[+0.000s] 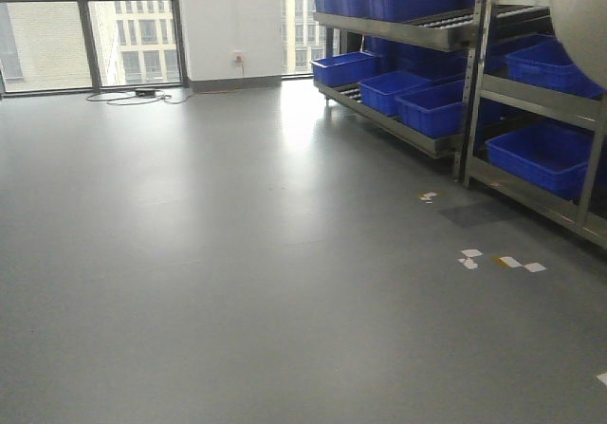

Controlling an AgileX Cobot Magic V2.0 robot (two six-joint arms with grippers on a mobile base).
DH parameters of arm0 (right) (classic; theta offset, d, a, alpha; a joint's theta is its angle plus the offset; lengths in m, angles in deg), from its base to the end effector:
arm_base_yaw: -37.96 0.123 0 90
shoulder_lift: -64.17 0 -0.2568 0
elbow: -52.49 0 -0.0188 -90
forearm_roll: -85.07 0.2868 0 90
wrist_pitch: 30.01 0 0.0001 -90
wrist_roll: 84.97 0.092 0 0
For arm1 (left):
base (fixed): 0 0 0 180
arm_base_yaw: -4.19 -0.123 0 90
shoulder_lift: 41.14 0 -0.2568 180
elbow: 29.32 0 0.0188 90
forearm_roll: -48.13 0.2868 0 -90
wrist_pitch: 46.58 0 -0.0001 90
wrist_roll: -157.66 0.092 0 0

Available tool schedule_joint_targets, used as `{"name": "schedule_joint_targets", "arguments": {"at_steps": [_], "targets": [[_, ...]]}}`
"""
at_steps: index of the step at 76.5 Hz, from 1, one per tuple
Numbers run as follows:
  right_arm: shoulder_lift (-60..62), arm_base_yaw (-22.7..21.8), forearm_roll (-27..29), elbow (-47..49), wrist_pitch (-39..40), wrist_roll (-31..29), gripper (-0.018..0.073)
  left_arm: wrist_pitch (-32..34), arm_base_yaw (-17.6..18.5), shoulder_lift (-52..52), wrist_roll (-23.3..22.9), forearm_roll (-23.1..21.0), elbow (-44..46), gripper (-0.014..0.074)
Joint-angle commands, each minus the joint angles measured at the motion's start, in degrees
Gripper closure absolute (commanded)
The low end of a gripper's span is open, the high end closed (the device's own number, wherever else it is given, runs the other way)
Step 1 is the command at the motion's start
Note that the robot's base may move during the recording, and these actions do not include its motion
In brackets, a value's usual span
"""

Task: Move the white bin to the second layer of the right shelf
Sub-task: 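Drive toward the windows holding the white bin in the right gripper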

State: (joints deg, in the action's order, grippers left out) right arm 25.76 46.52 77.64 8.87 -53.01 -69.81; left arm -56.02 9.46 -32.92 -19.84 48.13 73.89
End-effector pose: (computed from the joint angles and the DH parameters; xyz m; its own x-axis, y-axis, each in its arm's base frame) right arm 0.1678 0.0205 0.3173 -0.2654 0.1061 -0.9583 -0.0626 0.9899 0.1270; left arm 0.1211 -0.0112 0.1962 -0.0732 0.0506 -0.9960 0.0951 0.9945 0.0435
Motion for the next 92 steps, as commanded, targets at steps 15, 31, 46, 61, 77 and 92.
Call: {"name": "schedule_joint_targets", "arguments": {"at_steps": [15, 31, 46, 61, 77, 92], "targets": [[-0.34, -0.35, -0.45, 1.80, 6.00, -0.14, 0.0504, 5.00, 0.33, -0.80, -0.30, 0.00, -2.11, 0.0512], [-0.34, -0.35, -0.45, 1.80, 6.00, -0.14, 0.0504, 5.00, 0.33, -0.80, -0.30, 0.00, -2.11, 0.0512], [-0.34, -0.35, -0.45, 1.80, 6.00, -0.14, 0.0504, 5.00, 0.33, -0.80, -0.30, 0.00, -2.11, 0.0512], [-0.34, -0.35, -0.45, 1.80, 6.00, -0.14, 0.0504, 5.00, 0.33, -0.80, -0.30, 0.00, -2.11, 0.0512], [-0.34, -0.35, -0.45, 1.80, 6.00, -0.14, 0.0504, 5.00, 0.33, -0.80, -0.30, 0.00, -2.11, 0.0512], [-0.34, -0.35, -0.45, 1.80, 6.00, -0.14, 0.0504, 5.00, 0.33, -0.80, -0.30, 0.00, -2.11, 0.0512]]}}
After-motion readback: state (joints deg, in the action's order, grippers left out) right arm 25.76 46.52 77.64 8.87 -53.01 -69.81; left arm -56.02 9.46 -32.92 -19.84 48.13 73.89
